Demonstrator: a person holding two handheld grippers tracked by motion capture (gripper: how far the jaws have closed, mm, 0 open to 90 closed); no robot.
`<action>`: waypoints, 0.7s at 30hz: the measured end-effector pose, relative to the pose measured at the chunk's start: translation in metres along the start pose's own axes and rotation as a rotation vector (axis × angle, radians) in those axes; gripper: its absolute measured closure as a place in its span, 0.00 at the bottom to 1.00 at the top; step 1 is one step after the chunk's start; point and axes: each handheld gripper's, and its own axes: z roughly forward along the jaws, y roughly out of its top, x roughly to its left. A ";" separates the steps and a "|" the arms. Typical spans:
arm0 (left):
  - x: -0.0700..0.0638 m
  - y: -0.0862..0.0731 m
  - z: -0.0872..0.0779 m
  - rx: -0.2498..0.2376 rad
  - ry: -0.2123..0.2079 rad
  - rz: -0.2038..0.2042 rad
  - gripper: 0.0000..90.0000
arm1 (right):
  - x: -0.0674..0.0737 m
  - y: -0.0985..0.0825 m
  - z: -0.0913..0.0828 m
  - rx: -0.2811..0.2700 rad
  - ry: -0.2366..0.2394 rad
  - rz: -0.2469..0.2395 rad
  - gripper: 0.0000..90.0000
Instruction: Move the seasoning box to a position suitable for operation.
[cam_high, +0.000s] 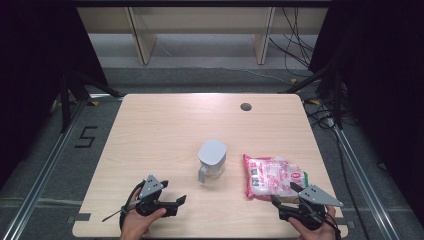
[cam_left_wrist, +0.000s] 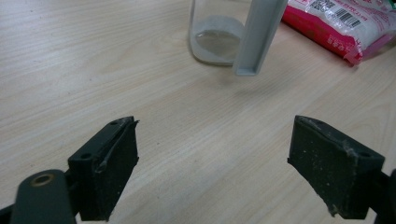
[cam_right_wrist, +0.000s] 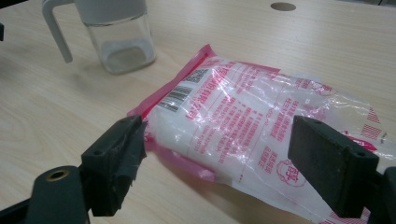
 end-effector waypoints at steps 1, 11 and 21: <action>0.000 0.000 -0.001 0.000 0.006 0.009 0.17 | 0.002 0.000 -0.001 0.006 -0.010 0.022 0.22; 0.004 0.000 -0.001 -0.030 0.017 -0.017 0.17 | 0.000 0.000 -0.002 0.011 -0.019 0.000 0.22; 0.006 0.004 0.000 -0.066 0.000 -0.015 0.17 | -0.001 0.000 -0.001 0.006 -0.021 -0.003 0.22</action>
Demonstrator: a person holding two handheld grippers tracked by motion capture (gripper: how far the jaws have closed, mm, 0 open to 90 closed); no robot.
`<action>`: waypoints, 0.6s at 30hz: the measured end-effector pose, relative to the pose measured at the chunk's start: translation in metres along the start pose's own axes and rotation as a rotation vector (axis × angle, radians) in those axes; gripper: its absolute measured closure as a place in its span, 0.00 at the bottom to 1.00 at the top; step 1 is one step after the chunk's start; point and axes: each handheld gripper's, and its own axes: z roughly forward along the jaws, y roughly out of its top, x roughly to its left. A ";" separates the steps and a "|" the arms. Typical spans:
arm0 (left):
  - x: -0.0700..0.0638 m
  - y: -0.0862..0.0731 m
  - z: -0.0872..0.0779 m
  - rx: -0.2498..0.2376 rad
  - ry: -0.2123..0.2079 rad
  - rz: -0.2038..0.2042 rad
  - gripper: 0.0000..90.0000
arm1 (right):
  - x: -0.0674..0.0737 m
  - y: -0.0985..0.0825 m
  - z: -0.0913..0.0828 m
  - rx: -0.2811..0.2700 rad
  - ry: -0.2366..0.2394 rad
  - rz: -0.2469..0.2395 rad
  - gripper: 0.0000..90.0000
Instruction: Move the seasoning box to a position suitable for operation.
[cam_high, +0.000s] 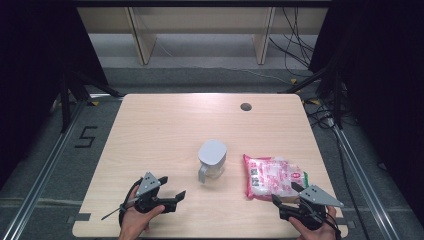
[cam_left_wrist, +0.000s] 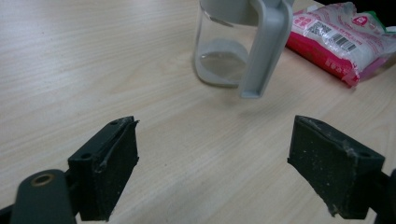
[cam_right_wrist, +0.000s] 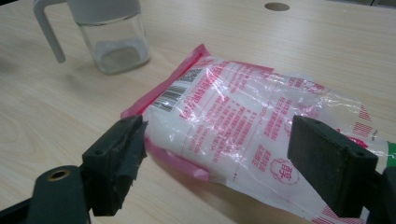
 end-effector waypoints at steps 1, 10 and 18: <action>0.001 0.002 0.001 -0.004 -0.004 0.017 0.17 | 0.000 0.000 0.000 0.000 0.000 0.000 0.22; -0.005 0.013 0.017 0.010 -0.040 0.040 0.22 | 0.003 0.000 0.000 -0.006 -0.012 0.012 0.23; -0.018 0.024 0.038 0.002 -0.100 0.105 0.35 | 0.000 0.000 0.001 -0.016 -0.013 -0.003 0.23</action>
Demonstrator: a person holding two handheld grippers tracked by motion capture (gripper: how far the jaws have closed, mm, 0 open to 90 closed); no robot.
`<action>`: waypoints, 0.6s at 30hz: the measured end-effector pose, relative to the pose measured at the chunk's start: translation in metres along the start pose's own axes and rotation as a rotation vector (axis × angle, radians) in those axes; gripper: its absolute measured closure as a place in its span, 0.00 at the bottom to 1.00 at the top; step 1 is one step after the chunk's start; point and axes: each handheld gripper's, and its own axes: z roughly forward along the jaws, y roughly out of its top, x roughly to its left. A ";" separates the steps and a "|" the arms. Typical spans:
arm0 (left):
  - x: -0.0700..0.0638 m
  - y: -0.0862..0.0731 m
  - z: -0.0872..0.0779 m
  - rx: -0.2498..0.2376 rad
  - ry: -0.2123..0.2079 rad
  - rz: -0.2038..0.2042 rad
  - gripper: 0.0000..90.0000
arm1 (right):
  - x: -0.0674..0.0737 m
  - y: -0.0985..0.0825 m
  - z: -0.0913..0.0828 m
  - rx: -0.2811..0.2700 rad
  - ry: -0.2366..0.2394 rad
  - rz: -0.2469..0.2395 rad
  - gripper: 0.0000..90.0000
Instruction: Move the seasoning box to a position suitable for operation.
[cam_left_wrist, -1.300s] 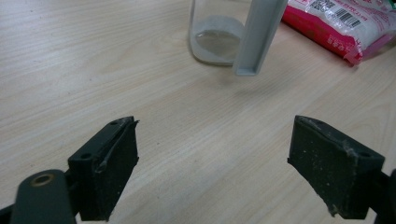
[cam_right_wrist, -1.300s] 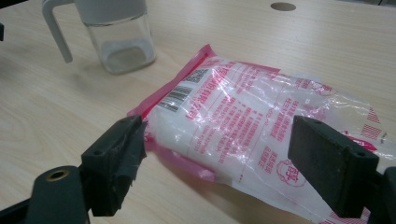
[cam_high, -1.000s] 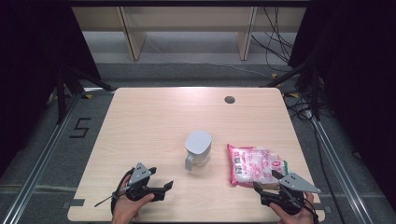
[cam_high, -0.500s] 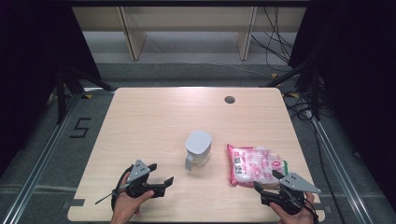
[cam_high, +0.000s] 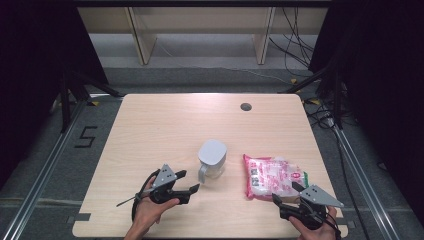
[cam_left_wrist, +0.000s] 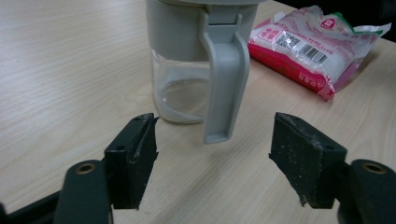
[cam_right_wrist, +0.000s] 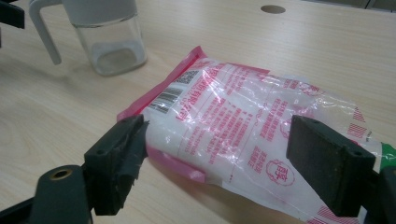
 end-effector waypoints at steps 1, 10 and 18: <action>0.000 0.001 0.002 0.015 0.001 0.014 0.38 | 0.000 0.000 0.000 -0.001 0.001 0.001 0.23; -0.010 0.011 0.024 0.018 -0.015 0.065 0.56 | 0.004 -0.001 0.000 0.019 -0.006 0.037 0.23; -0.011 0.015 0.037 0.012 0.030 0.121 0.68 | 0.001 -0.001 0.002 0.017 0.011 -0.010 0.23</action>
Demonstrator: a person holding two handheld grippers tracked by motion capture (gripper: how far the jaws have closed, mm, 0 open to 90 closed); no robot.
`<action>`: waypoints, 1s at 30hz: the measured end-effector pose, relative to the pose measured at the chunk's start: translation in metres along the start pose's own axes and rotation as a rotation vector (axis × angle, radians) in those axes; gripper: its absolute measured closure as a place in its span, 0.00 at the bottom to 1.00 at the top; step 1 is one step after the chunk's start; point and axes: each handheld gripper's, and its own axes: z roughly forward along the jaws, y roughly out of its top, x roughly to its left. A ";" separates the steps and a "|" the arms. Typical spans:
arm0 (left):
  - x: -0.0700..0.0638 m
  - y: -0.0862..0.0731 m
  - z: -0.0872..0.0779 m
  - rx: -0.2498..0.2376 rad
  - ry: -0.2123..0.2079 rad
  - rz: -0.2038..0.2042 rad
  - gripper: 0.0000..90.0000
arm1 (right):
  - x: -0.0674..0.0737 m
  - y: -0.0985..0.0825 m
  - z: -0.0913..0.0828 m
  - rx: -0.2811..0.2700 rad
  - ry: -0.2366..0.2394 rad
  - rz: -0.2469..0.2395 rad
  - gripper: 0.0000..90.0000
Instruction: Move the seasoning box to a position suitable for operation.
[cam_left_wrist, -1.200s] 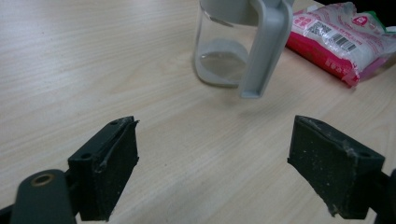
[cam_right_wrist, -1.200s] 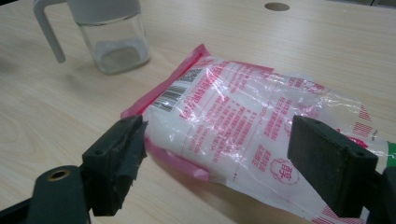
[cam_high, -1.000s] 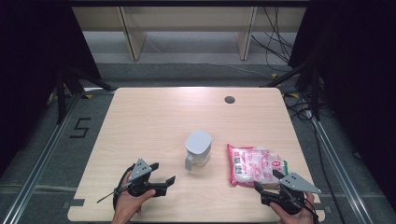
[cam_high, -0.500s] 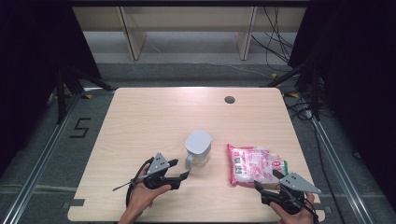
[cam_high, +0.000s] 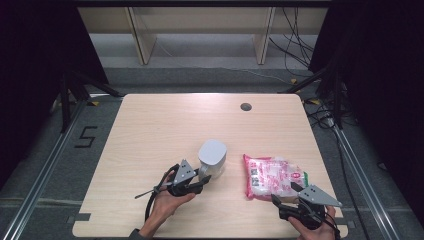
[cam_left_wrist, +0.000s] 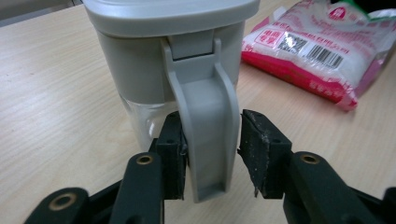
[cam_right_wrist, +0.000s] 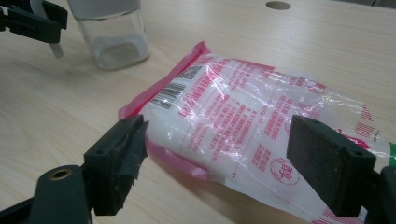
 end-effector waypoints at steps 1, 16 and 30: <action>0.001 0.001 0.001 -0.001 0.016 0.014 0.71 | 0.000 0.000 0.000 -0.003 0.001 -0.002 0.23; 0.031 -0.004 -0.004 -0.022 0.119 -0.022 0.75 | -0.001 0.000 0.000 -0.006 0.000 -0.006 0.23; 0.046 -0.003 0.004 -0.052 0.170 -0.030 0.77 | -0.005 -0.001 0.000 -0.008 -0.005 -0.007 0.23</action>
